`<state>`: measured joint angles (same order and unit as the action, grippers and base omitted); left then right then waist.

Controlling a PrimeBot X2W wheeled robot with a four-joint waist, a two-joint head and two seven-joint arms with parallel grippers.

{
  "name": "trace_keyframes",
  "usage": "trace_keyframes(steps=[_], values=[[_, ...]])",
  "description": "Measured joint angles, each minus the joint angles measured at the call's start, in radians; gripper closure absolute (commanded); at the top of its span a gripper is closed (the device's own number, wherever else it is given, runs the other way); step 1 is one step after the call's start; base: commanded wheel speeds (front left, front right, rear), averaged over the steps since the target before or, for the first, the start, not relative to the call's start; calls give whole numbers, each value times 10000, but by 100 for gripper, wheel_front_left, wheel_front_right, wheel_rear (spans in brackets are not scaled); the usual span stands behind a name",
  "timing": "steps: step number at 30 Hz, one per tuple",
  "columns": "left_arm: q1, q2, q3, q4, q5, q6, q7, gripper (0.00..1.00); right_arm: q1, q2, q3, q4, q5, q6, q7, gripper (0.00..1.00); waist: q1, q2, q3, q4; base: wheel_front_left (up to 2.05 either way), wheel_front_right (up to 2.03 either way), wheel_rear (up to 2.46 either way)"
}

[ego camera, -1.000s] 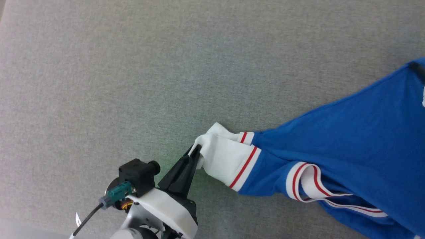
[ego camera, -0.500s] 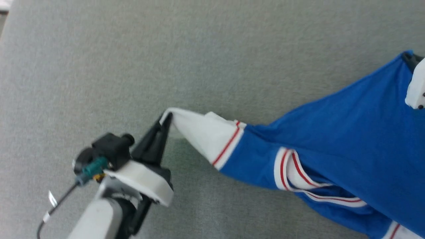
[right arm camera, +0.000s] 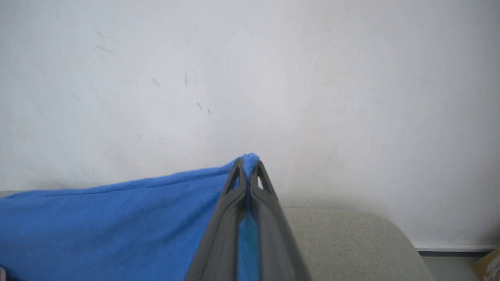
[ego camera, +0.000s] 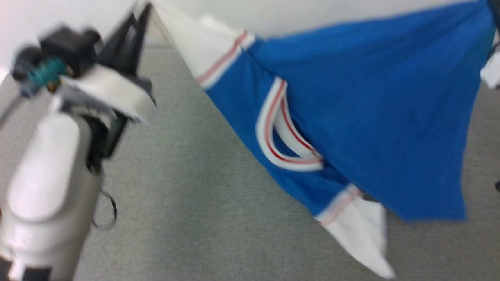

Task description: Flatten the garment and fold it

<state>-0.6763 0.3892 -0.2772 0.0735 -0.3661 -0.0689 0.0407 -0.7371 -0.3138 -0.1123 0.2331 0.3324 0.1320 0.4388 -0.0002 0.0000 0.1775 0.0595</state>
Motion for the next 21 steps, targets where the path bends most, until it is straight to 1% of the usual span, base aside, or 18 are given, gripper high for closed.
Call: trace_keyframes(steps=[4,7,13,21], values=[[-1534,167,21,1060,157,-199,-357,100,-891,228,2,280,-125,-2,-731,100,0,0,-453,-429,0,0,0],[-2489,226,-35,1768,178,-345,-510,100,-1496,378,161,619,-259,-2,-1049,100,0,0,-794,-703,0,0,0],[-3589,364,-209,2807,159,-451,-468,100,-2228,529,811,1319,-318,-2,-1133,100,0,0,-1476,-1130,0,0,0],[-4546,679,-399,3177,-251,-535,242,100,-2634,497,1490,1630,-38,-2,-807,100,0,0,-2247,-1513,0,0,0]])
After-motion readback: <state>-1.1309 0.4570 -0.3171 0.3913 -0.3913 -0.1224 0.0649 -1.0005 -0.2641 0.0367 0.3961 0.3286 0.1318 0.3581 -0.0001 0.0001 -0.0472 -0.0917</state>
